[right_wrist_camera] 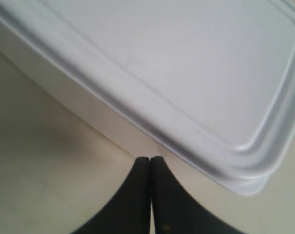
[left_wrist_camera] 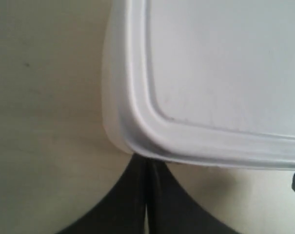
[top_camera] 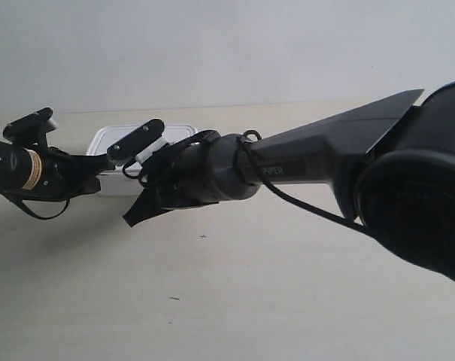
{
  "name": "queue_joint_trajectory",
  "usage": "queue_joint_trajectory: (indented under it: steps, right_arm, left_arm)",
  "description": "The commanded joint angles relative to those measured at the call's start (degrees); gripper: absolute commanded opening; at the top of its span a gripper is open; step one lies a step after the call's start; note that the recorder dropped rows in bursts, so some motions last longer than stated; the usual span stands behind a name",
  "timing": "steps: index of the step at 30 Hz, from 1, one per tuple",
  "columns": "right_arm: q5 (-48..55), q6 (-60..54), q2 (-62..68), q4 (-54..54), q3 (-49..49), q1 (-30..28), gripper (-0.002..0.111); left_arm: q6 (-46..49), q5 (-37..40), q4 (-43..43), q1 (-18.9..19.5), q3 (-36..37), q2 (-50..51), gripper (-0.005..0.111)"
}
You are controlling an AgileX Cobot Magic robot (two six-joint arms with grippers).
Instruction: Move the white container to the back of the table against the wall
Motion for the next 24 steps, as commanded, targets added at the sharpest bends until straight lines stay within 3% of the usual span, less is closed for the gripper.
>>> queue_joint_trajectory:
  steps: [1, 6, 11, 19, 24]
  right_arm:
    - [-3.61, 0.76, -0.10, 1.75, -0.67, -2.31, 0.000]
    - [-6.56, 0.76, 0.12, 2.05, -1.54, -2.90, 0.000]
    - [-1.77, 0.24, 1.93, 5.66, -7.00, -2.90, 0.000]
    - [-2.36, -1.66, 5.13, 7.51, -11.35, -4.06, 0.000]
    - [-1.88, -2.32, 5.61, 7.28, -12.72, -4.06, 0.000]
  left_arm:
    - [1.60, 2.04, -0.27, -0.07, -1.51, 0.71, 0.000]
    - [2.50, 2.07, -0.11, -0.07, -3.04, 2.84, 0.000]
    - [2.76, 1.50, -0.35, -0.07, -4.11, 4.15, 0.000]
    - [2.76, 1.88, -1.53, -0.07, -6.27, 4.61, 0.000]
    - [1.62, -7.31, -1.53, -0.07, -6.35, 5.88, 0.000]
